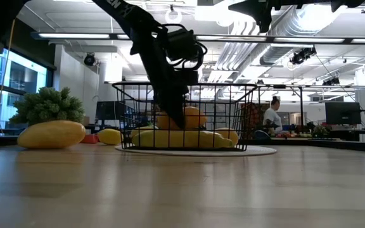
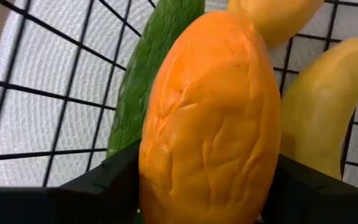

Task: Build produce basket
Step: Put the bottom yellow mango into the wire basket, then put the yellow mango into the wire basket

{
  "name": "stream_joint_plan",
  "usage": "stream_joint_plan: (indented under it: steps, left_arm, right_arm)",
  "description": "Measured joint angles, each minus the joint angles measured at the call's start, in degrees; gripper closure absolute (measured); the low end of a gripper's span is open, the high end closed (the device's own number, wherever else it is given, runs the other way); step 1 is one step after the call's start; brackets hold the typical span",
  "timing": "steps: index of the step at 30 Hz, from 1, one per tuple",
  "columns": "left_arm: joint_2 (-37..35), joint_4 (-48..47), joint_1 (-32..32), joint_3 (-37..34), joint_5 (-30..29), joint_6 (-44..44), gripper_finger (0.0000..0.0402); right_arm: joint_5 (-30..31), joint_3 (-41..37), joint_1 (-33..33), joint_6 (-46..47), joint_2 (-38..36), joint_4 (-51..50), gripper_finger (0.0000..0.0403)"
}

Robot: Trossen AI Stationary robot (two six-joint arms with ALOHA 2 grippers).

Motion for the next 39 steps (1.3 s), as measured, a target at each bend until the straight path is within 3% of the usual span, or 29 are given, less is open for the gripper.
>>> stream_joint_plan:
  steps: [11, 21, 27, 32, 39]
  left_arm:
    - [-0.7, -1.5, 0.0, 0.0, 0.2, 0.5, 0.005]
    - [-11.7, -6.3, -0.1, 0.0, 4.1, 0.5, 0.0045]
    - [-24.6, -6.3, -0.2, -1.1, 14.8, -7.7, 0.0046]
    - [-36.6, 9.3, -3.0, -9.8, 19.9, -15.2, 0.0044]
    - [-49.6, 34.8, -7.9, -29.3, 20.4, -23.7, 0.0045]
  right_arm:
    - [0.0, 0.0, 0.0, 0.0, 0.0, -0.5, 0.0114]
    - [0.0, 0.0, 0.0, -1.0, 0.0, -0.6, 0.0114]
    - [0.0, 0.0, 0.0, -0.9, 0.0, -0.5, 0.0114]
    - [0.0, 0.0, 0.0, -0.5, 0.0, -0.6, 0.0114]
    - [0.0, 0.0, 0.0, -0.5, 0.0, -0.6, 0.0114]
